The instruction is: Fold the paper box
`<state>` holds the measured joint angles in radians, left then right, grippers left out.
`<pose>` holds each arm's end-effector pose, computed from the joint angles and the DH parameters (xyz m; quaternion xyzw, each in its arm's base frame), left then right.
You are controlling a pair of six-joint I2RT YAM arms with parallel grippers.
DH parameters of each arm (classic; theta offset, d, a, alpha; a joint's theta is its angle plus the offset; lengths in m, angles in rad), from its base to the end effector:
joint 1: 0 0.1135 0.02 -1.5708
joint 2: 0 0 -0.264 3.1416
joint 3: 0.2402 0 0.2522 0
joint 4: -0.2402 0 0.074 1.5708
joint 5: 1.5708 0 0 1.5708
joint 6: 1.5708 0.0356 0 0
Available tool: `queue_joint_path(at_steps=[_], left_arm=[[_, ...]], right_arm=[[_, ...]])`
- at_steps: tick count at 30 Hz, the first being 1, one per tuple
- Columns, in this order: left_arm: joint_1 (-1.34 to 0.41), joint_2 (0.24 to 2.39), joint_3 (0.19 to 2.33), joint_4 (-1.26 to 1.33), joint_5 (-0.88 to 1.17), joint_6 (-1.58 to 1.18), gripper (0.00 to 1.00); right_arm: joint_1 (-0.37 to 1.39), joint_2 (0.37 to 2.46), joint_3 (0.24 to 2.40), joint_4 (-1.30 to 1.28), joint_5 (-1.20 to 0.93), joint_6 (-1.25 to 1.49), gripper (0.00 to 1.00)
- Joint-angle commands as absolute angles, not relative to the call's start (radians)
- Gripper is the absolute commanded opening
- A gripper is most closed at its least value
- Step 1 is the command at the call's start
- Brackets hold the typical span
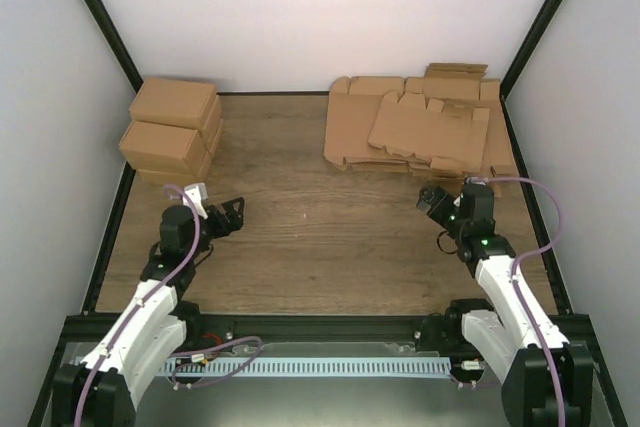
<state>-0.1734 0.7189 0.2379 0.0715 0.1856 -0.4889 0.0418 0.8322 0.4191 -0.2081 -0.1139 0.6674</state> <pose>0.1626 -0.0352 0.1838 -0.0806 0.8302 -0.2509 0.4913 0.1793 0.0115 0.2017 0.2485 0.8529 0.2059 0.4104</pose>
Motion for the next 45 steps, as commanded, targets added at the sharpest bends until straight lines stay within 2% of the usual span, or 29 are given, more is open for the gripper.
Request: queue_joint_path(at_steps=[1, 10, 13, 15, 26, 31, 37, 45], left_arm=[[-0.178, 0.689, 0.276, 0.005, 0.071, -0.506, 1.0], [-0.179, 0.667, 0.239, 0.023, 0.037, -0.505, 1.0], [-0.179, 0.686, 0.237, 0.027, 0.061, -0.49, 1.0], [-0.179, 0.693, 0.235, 0.035, 0.077, -0.484, 1.0], [-0.18, 0.713, 0.221, 0.093, 0.167, -0.453, 1.0], [-0.183, 0.689, 0.211, 0.1, 0.171, -0.451, 1.0], [-0.184, 0.685, 0.209, 0.097, 0.168, -0.454, 1.0], [-0.184, 0.687, 0.21, 0.092, 0.159, -0.457, 1.0]], right_arm=[[0.039, 0.892, 0.569, -0.296, -0.019, 0.766, 1.0], [0.037, 1.095, 0.89, -0.477, 0.043, 0.976, 0.99], [0.038, 1.157, 0.973, -0.494, 0.047, 1.019, 0.91], [0.037, 1.194, 1.015, -0.5, 0.053, 1.048, 0.89], [0.033, 1.388, 1.142, -0.463, 0.034, 1.143, 0.84], [0.017, 1.51, 1.249, -0.534, 0.009, 1.161, 0.81], [0.001, 1.592, 1.277, -0.546, 0.001, 1.255, 0.68], [-0.099, 1.629, 1.25, -0.559, -0.036, 1.266, 0.67]])
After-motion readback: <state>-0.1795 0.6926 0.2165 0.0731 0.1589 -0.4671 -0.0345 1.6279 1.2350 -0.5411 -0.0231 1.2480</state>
